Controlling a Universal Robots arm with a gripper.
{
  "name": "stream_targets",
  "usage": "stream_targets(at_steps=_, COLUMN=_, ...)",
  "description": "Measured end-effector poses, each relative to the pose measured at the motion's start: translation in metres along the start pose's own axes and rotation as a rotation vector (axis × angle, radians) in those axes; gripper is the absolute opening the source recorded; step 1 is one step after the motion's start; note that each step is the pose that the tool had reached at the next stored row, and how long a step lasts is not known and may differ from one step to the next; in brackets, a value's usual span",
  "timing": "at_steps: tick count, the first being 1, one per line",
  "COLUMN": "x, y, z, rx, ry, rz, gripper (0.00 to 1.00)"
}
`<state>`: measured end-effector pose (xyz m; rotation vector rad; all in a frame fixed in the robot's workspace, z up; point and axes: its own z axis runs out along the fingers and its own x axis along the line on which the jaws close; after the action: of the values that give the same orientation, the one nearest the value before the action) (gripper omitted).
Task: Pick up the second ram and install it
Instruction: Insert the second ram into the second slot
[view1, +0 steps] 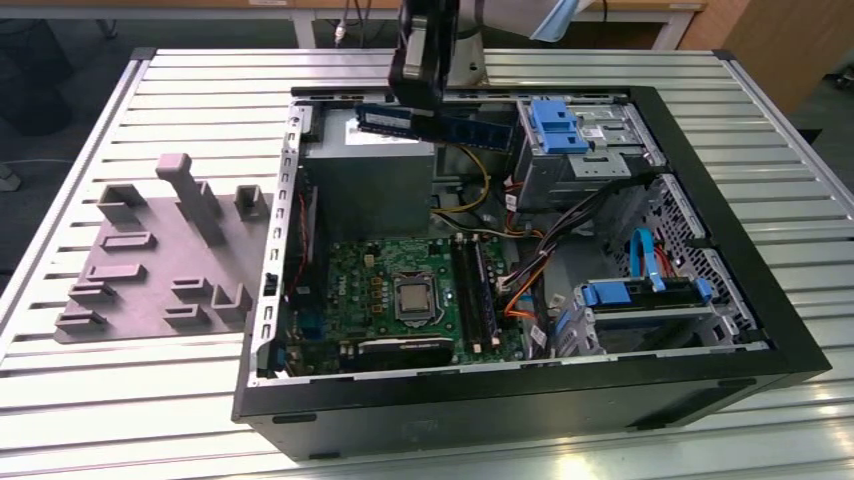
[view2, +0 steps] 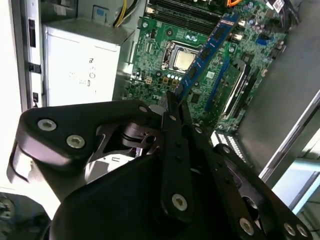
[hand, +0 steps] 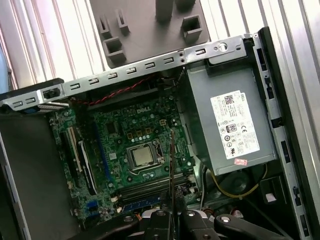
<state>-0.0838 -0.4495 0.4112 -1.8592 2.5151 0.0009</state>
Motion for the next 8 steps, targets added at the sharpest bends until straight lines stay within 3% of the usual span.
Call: stream_targets(at_steps=8, x=0.0, y=0.0, z=0.0006, rx=0.0015, ry=0.0011, rz=0.128, gripper=0.14)
